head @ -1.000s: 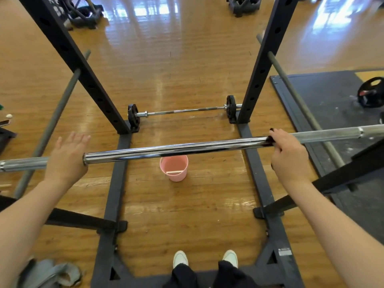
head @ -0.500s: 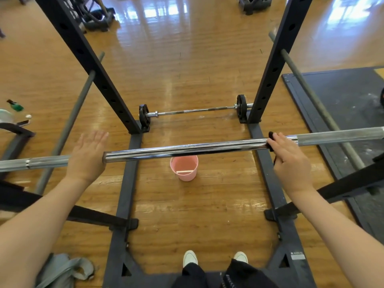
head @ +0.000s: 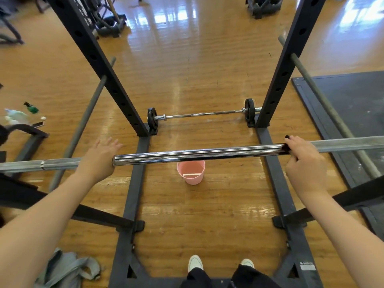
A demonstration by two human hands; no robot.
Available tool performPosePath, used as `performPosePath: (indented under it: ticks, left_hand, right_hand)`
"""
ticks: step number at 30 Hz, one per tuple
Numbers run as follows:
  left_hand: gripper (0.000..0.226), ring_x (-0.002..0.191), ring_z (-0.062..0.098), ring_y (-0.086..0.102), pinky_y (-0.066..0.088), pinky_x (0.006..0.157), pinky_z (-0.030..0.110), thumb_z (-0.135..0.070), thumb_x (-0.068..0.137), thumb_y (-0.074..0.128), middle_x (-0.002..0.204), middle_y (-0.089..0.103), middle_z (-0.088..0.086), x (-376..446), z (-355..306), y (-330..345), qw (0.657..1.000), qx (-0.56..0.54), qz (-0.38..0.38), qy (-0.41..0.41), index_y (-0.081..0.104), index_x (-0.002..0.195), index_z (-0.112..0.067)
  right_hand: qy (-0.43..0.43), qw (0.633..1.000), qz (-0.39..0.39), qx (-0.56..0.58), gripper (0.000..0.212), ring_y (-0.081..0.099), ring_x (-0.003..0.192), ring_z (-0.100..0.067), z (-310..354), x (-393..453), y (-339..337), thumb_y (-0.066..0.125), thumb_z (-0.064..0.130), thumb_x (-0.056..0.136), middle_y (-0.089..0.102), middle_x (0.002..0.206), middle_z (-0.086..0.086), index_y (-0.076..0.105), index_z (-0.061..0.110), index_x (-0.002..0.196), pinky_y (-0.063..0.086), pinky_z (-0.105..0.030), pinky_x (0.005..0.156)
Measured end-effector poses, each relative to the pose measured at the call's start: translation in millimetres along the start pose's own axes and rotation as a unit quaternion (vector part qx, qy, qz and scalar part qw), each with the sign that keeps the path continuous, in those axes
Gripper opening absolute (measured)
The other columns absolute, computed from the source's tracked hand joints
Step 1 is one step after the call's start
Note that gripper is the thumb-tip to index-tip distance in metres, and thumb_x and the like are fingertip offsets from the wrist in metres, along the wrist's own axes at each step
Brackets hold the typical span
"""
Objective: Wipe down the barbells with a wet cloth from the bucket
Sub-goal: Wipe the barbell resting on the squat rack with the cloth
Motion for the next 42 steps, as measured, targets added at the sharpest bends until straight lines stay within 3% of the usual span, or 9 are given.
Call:
performPosePath:
  ticks: [4,10,15,20,24,29,34,39,42]
  left_hand:
    - [0.070,0.132,0.038,0.041,-0.011,0.114,0.025,-0.001,0.068,0.077,0.134,0.052,0.023,-13.8,-4.9,1.7,0.995,-0.042,-0.084,-0.019,0.049,0.132,0.005]
    - [0.067,0.129,0.041,0.043,-0.014,0.113,0.023,0.018,0.064,0.069,0.131,0.052,0.028,-8.8,-5.2,6.4,0.995,-0.008,-0.098,-0.019,0.049,0.128,0.010]
    - [0.063,0.137,0.034,0.034,0.011,0.116,0.043,0.011,0.075,0.062,0.140,0.046,0.021,-4.9,-4.8,9.3,0.998,0.019,-0.064,-0.021,0.046,0.135,0.002]
    - [0.063,0.146,0.018,0.012,0.007,0.118,0.036,-0.005,0.092,0.046,0.157,0.020,0.006,1.0,-7.2,3.3,0.997,0.048,0.058,-0.013,0.022,0.150,-0.014]
    - [0.063,0.146,0.018,0.012,0.005,0.118,0.035,-0.004,0.091,0.047,0.157,0.021,0.006,-1.2,-7.2,-0.1,0.997,0.043,0.056,-0.029,0.024,0.149,-0.015]
    - [0.061,0.145,0.021,0.016,0.007,0.118,0.038,-0.003,0.090,0.048,0.154,0.027,0.007,0.7,-7.9,0.8,0.998,0.029,0.041,-0.035,0.030,0.147,-0.016]
    - [0.057,0.145,0.020,0.014,0.007,0.119,0.037,-0.006,0.092,0.048,0.154,0.029,0.003,2.0,-9.1,4.7,0.995,0.053,0.080,-0.022,0.036,0.145,-0.022]
    - [0.056,0.145,0.018,0.016,0.013,0.119,0.036,-0.007,0.092,0.046,0.153,0.031,0.001,5.2,-8.9,4.5,0.986,0.049,0.161,0.014,0.035,0.144,-0.023]
    - [0.055,0.144,0.019,0.018,0.016,0.118,0.037,-0.006,0.091,0.046,0.152,0.032,0.002,6.7,-6.3,3.9,0.987,0.032,0.155,0.010,0.037,0.143,-0.021]
  right_hand:
    - [-0.077,0.996,0.033,-0.009,0.038,0.055,0.116,-0.037,9.7,-14.0,3.5,0.058,-0.015,0.078,0.060,0.120,-0.023,0.063,-0.005,0.114,0.037,-0.046,0.100]
    - [0.055,0.998,0.028,0.019,0.032,0.055,0.117,-0.034,0.3,6.6,-6.6,0.053,-0.011,0.085,0.061,0.121,-0.020,0.062,-0.005,0.116,0.033,-0.037,0.103]
    - [-0.053,0.997,0.053,-0.020,0.040,0.052,0.120,-0.036,4.5,-12.7,2.7,0.058,-0.016,0.079,0.058,0.124,-0.022,0.061,-0.005,0.117,0.036,-0.047,0.102]
    - [0.038,0.999,0.018,0.007,0.034,0.054,0.119,-0.035,-2.8,0.9,-3.4,0.055,-0.015,0.083,0.060,0.121,-0.022,0.062,-0.006,0.114,0.034,-0.041,0.104]
    - [-0.060,0.997,0.050,-0.001,0.041,0.054,0.119,-0.035,10.9,-15.7,4.6,0.060,-0.017,0.076,0.059,0.122,-0.022,0.062,-0.004,0.115,0.037,-0.047,0.101]
    - [0.046,0.999,0.006,0.008,0.035,0.054,0.119,-0.035,-14.7,0.1,-8.6,0.055,-0.016,0.082,0.060,0.121,-0.019,0.063,-0.005,0.114,0.032,-0.042,0.106]
    - [-0.058,0.997,0.047,-0.017,0.043,0.052,0.120,-0.032,-3.3,-18.5,1.9,0.062,-0.017,0.076,0.059,0.124,-0.019,0.062,-0.002,0.116,0.035,-0.046,0.103]
    - [0.038,0.999,-0.007,0.012,0.036,0.053,0.121,-0.034,-10.9,-3.9,-2.6,0.054,-0.014,0.083,0.059,0.123,-0.020,0.061,-0.004,0.117,0.034,-0.042,0.105]
    - [-0.021,1.000,0.005,0.004,0.039,0.052,0.120,-0.034,0.8,-14.2,6.8,0.057,-0.016,0.080,0.058,0.123,-0.022,0.061,-0.005,0.117,0.035,-0.045,0.103]
Point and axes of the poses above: each hand's wrist, its own x-axis towards the middle knuckle, its own y-axis out of the palm, z = x × y, the point moved 6 cm from there along x, towards the middle knuckle
